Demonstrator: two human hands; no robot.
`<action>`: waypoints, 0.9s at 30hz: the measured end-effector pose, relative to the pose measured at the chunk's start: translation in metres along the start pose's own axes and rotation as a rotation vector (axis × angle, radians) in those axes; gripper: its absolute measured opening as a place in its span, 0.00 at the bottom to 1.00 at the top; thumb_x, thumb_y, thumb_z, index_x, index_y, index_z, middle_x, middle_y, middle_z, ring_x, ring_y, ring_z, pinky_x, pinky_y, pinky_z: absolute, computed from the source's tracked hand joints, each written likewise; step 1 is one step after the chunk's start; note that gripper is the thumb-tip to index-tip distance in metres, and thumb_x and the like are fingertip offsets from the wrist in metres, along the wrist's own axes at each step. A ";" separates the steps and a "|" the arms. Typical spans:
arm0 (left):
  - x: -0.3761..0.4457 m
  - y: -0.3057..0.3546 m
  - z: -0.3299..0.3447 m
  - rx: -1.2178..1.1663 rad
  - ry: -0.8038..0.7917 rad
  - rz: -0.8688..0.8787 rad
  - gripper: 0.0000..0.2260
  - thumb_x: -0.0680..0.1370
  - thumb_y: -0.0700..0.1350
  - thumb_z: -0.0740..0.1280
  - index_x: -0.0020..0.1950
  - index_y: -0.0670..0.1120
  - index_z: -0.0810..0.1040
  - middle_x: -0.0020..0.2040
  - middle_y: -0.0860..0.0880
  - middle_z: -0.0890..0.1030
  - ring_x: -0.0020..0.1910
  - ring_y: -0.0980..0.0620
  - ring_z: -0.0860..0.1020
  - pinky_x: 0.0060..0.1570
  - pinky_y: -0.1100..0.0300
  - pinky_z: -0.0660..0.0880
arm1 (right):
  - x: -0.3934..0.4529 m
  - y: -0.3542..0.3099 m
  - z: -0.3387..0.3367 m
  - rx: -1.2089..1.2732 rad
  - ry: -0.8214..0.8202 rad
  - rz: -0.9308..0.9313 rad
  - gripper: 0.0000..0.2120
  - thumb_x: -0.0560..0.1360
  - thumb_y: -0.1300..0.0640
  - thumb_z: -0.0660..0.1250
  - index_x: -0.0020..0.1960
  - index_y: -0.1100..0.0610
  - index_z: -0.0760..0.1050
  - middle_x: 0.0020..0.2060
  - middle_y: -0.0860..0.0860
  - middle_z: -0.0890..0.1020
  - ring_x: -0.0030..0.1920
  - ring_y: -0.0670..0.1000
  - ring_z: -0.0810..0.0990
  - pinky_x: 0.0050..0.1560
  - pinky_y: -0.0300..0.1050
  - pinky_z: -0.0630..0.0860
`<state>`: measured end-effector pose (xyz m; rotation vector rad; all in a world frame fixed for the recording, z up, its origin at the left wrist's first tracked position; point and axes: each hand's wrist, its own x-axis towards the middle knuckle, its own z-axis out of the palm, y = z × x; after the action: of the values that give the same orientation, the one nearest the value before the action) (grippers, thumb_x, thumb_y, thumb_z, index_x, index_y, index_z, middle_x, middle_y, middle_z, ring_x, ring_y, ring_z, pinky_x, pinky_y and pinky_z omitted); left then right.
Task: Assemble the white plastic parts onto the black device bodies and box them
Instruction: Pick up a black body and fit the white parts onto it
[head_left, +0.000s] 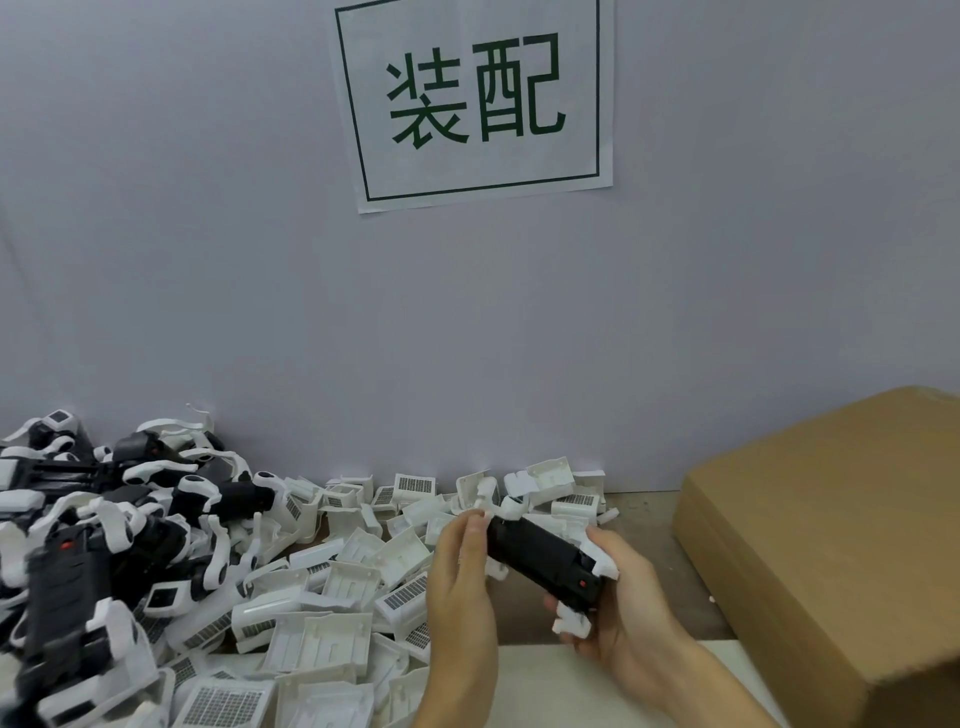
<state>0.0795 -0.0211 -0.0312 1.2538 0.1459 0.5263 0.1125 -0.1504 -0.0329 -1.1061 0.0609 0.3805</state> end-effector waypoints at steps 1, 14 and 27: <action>0.000 0.001 0.000 -0.023 0.020 -0.011 0.11 0.83 0.53 0.60 0.54 0.54 0.82 0.49 0.62 0.84 0.57 0.58 0.80 0.61 0.52 0.75 | 0.000 -0.001 -0.001 -0.012 -0.016 -0.006 0.20 0.80 0.47 0.60 0.48 0.60 0.84 0.31 0.58 0.79 0.34 0.57 0.73 0.30 0.45 0.75; 0.007 -0.004 -0.002 0.017 0.142 -0.078 0.07 0.81 0.48 0.67 0.50 0.53 0.84 0.47 0.49 0.86 0.48 0.49 0.84 0.42 0.55 0.79 | -0.013 -0.018 -0.009 -0.859 -0.097 -0.637 0.33 0.62 0.77 0.71 0.52 0.41 0.80 0.50 0.42 0.80 0.55 0.41 0.79 0.50 0.41 0.82; 0.002 0.001 -0.001 0.016 0.018 -0.068 0.06 0.79 0.49 0.69 0.49 0.49 0.84 0.38 0.55 0.85 0.36 0.60 0.81 0.32 0.69 0.74 | -0.009 -0.020 -0.015 -0.550 -0.022 -0.586 0.29 0.65 0.75 0.75 0.56 0.46 0.81 0.51 0.47 0.85 0.52 0.42 0.83 0.43 0.39 0.81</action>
<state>0.0807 -0.0190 -0.0298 1.2559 0.2077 0.4783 0.1124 -0.1739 -0.0206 -1.5941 -0.4028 -0.1330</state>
